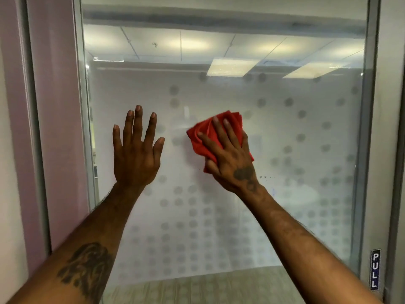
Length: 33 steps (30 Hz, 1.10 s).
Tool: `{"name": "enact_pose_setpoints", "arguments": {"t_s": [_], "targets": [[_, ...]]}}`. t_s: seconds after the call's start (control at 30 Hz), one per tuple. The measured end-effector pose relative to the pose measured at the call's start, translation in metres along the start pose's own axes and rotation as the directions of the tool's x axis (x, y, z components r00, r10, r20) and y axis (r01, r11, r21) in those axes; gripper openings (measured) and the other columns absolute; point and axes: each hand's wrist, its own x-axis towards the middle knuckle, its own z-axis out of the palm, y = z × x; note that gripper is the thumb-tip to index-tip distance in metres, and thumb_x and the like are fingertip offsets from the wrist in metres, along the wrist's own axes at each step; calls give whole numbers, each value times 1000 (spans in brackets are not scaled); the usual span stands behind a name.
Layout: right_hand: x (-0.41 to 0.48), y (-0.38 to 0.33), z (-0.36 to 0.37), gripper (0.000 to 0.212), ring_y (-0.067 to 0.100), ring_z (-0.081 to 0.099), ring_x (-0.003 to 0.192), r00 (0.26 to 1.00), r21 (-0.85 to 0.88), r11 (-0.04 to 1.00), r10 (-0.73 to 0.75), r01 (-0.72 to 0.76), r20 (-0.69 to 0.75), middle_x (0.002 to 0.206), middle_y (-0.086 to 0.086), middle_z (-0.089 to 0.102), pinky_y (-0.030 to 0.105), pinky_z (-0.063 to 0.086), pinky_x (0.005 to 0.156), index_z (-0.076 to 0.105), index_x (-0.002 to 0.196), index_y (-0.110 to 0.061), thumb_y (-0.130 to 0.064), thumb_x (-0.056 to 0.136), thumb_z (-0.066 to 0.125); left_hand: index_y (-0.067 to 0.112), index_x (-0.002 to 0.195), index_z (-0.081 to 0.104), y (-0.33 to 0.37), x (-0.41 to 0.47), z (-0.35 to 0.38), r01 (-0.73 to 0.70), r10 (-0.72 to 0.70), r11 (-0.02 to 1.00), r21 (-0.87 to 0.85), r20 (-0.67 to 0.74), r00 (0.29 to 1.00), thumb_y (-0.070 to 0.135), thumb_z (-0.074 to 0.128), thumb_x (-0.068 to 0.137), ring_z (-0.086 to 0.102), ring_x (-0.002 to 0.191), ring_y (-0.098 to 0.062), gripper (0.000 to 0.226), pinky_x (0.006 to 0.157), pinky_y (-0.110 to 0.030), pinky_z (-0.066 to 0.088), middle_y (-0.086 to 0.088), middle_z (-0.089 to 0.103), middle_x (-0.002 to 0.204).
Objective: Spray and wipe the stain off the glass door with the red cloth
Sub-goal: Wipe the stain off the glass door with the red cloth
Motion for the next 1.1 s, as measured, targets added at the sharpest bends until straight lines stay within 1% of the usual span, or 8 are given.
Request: {"name": "enact_pose_setpoints", "arguments": {"t_s": [0.07, 0.2, 0.3, 0.5, 0.7, 0.9, 1.03, 1.1], "targets": [[-11, 13, -6, 57, 34, 16, 151, 999, -6, 999, 34, -34, 0, 161, 13, 25, 60, 24, 111, 44, 148, -24, -46, 96, 35, 24, 164, 11, 0, 0, 0, 2, -2, 1000, -3, 1, 1000, 54, 20, 108, 8, 158, -28, 64, 126, -55, 11, -10, 9, 171], [20, 5, -8, 63, 34, 7, 152, 912, 90, 912, 406, -400, -62, 165, 13, 15, 60, 17, 115, 33, 153, -26, -48, 95, 25, 25, 164, 12, 1, 1, 1, 6, -6, 1000, -10, 0, 1000, 54, 20, 108, 8, 158, -28, 64, 126, -55, 12, -10, 8, 171], [34, -27, 4, 62, 33, 3, 153, 955, 46, 955, 294, -293, -25, 165, 12, 11, 64, 9, 117, 27, 155, -29, -49, 97, 30, 24, 164, 12, 0, 0, 2, 2, -2, 1000, -3, -2, 1000, 54, 21, 108, 9, 158, -28, 64, 125, -56, 13, -10, 9, 171], [-18, -20, 8, 57, 33, 13, 152, 994, -24, 995, -97, 99, 56, 162, 12, 22, 61, 17, 116, 39, 150, -28, -48, 97, 40, 25, 164, 12, 1, 2, -1, 7, -7, 1000, -25, 32, 999, 55, 17, 107, 8, 158, -28, 64, 126, -55, 12, -10, 8, 171], [30, -16, 0, 62, 35, 7, 152, 939, 38, 940, 340, -339, -42, 165, 14, 13, 64, 18, 114, 30, 154, -30, -51, 96, 35, 25, 163, 17, 2, 4, -7, 16, -14, 999, -47, 44, 999, 54, 15, 107, 12, 158, -27, 63, 125, -53, 13, -8, 12, 171], [11, -61, 31, 62, 33, 8, 153, 995, -17, 995, 94, -95, -41, 164, 12, 17, 65, 11, 116, 32, 153, -31, -53, 96, 45, 26, 160, 28, -7, 12, -9, 2, -3, 995, -100, -11, 1000, 48, 24, 108, 28, 153, -28, 56, 117, -51, 27, -8, 23, 168], [-49, -49, 33, 58, 33, 14, 152, 995, -31, 994, -102, 103, 19, 162, 12, 24, 63, 18, 114, 40, 150, -28, -52, 97, 43, 31, 163, 10, -12, 13, -3, -11, 12, 999, -34, 37, 999, 54, 19, 108, 12, 158, -26, 61, 123, -55, 12, -8, 9, 171], [-55, -33, 27, 58, 32, 15, 152, 999, -35, 999, -35, 36, 20, 162, 12, 25, 63, 20, 113, 40, 149, -30, -55, 98, 31, 32, 163, 7, -12, 11, 0, -3, 5, 999, -35, 41, 999, 55, 17, 108, 7, 158, -24, 61, 124, -56, 8, -7, 6, 172]]}}
